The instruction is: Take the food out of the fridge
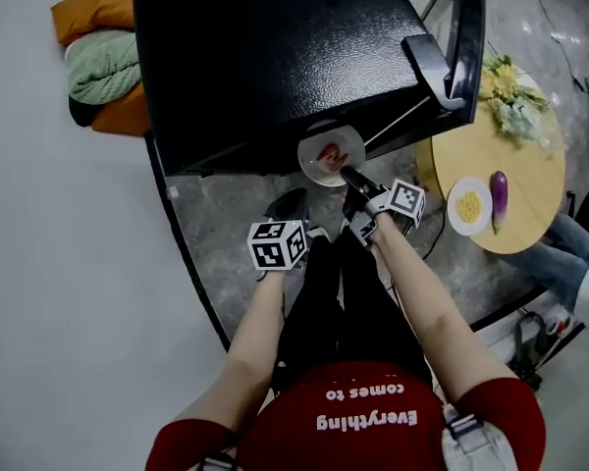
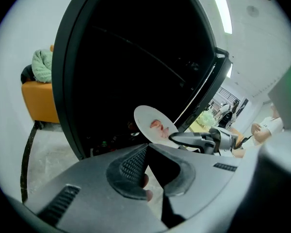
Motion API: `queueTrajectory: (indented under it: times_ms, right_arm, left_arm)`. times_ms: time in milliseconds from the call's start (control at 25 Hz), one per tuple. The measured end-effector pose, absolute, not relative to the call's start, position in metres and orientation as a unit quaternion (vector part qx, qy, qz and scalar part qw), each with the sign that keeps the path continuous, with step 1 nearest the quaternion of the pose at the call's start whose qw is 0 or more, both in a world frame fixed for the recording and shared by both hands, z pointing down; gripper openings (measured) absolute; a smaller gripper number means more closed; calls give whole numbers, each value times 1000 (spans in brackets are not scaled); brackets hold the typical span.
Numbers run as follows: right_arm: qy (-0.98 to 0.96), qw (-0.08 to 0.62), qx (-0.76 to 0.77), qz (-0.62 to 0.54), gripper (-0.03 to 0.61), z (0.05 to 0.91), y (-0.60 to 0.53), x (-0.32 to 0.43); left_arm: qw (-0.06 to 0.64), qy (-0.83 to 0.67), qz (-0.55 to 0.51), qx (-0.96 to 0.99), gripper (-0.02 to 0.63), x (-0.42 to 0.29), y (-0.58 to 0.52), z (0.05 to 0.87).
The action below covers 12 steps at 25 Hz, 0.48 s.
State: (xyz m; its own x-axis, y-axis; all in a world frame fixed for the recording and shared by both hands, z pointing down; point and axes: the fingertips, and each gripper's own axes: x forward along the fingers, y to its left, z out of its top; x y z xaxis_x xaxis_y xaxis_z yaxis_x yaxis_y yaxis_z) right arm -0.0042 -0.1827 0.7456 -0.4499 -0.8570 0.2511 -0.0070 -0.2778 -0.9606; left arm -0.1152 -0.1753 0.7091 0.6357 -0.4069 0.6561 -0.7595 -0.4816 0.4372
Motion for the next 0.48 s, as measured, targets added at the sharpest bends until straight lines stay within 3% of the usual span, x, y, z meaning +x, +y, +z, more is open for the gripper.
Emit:
queueTrajectory:
  times_ms: [480]
  right_arm:
    - [552,245,-364,-709,26,641,-102,-15]
  left_arm:
    - [281,-338,219,871,5,-128,-163,601]
